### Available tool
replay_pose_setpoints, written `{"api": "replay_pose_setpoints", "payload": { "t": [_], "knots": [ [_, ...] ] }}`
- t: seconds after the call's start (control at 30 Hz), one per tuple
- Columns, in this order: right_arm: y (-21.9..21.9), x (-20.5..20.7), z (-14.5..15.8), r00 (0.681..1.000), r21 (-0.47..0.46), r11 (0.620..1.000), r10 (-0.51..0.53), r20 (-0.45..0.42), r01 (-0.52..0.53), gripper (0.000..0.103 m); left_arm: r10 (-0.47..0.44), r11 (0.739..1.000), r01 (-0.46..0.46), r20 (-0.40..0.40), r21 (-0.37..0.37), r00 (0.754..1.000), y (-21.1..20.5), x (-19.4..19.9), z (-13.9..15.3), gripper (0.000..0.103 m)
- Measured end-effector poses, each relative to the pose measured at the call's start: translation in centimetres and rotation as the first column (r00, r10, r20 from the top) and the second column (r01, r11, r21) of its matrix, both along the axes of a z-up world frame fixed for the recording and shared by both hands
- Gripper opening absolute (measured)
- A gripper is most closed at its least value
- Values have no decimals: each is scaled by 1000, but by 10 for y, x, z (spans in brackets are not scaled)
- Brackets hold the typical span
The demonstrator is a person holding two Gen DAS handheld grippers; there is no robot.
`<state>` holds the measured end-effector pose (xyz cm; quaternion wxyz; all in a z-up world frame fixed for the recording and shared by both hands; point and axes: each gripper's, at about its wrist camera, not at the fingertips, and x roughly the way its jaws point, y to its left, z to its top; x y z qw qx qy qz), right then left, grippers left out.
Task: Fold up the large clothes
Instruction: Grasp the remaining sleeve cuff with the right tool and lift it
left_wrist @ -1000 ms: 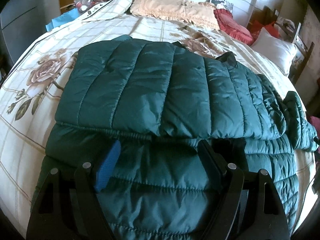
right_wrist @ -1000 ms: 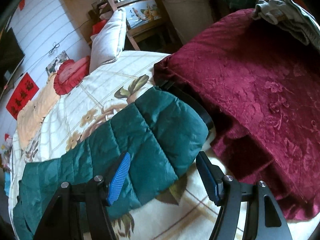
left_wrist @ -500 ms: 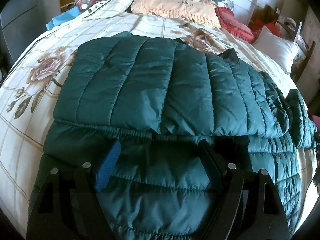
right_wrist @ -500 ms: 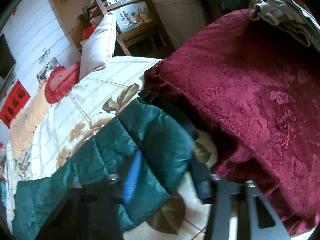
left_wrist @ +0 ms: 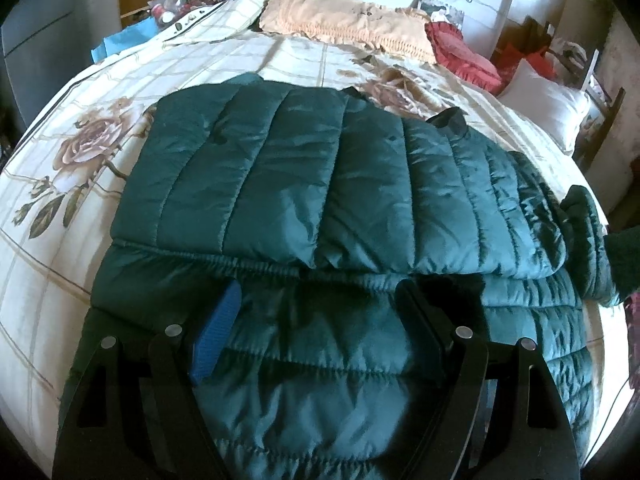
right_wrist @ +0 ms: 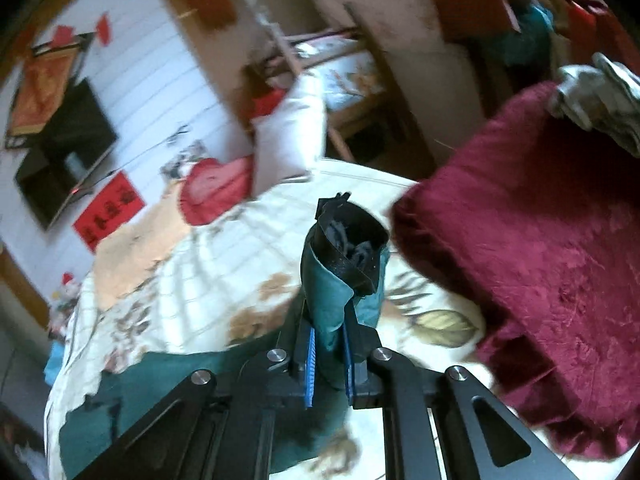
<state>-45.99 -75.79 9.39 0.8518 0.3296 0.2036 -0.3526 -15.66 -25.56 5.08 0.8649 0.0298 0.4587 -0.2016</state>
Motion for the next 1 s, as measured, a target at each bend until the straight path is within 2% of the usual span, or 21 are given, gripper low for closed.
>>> {"api": "replay_pose_setpoints", "payload": {
  "t": [0.27, 0.43, 0.6, 0.8, 1.0],
  "knots": [
    [69, 42, 26, 980, -41, 979, 198, 9, -198, 10, 1, 1000, -1, 35, -2, 999, 9, -4, 13, 80],
    [103, 70, 29, 948, -17, 949, 316, 21, -316, 10, 9, 1000, -9, 42, 1, 999, 15, -5, 15, 80],
    [140, 101, 32, 908, -16, 908, 418, -3, -418, 10, 10, 1000, -10, 41, -1, 999, 17, -5, 17, 80],
    [174, 131, 29, 864, -10, 864, 503, -29, -503, 10, 11, 1000, -11, 41, -1, 999, 20, -4, 18, 80],
    [185, 146, 26, 843, 22, 843, 537, -15, -537, 10, 18, 1000, -17, 42, -5, 999, 24, -3, 19, 80]
  ]
}}
